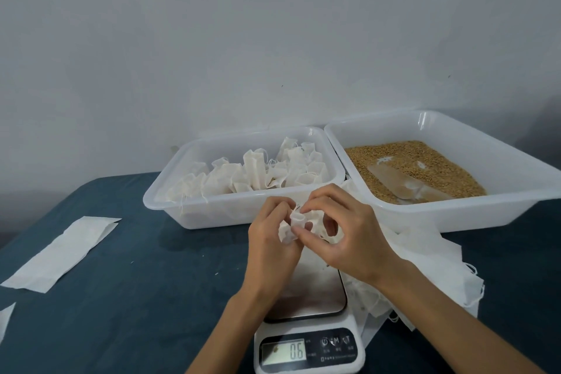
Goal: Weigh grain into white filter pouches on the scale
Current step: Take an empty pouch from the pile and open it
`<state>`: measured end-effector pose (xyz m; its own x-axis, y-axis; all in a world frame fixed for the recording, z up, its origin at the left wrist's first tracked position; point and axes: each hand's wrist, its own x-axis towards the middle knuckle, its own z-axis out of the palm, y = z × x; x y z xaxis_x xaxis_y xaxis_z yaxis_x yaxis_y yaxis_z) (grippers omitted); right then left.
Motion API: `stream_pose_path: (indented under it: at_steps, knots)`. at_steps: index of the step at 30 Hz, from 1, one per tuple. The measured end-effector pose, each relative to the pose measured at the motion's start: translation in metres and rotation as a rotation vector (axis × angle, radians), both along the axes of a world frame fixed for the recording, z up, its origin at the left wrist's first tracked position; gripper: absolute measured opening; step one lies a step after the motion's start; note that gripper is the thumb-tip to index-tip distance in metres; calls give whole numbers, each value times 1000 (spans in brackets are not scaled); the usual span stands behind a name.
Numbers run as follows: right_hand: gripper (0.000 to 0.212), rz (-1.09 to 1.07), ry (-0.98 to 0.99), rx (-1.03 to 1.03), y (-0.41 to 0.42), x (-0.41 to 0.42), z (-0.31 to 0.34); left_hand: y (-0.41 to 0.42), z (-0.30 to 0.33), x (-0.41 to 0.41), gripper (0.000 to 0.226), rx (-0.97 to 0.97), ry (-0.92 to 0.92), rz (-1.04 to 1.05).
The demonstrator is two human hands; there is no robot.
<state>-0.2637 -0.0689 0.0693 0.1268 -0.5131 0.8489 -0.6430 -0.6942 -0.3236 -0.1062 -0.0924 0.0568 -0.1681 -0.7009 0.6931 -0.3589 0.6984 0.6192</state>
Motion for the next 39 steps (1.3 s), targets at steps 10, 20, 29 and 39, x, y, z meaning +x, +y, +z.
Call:
stream_pose_path:
  at_steps: [10, 20, 29, 39]
  knots:
    - [25, 18, -26, 79, -2, -2, -1, 5, 4, -1, 44, 80, 41, -3]
    - [13, 138, -85, 222, -7, 0, -5, 3, -2, -3, 29, 127, 87, -51]
    - [33, 109, -110, 233, -6, -1, -5, 3, -4, -1, 59, 195, 45, -45]
    - [16, 114, -130, 366, -5, -1, -6, 3, -9, -2, 58, 179, -26, 19]
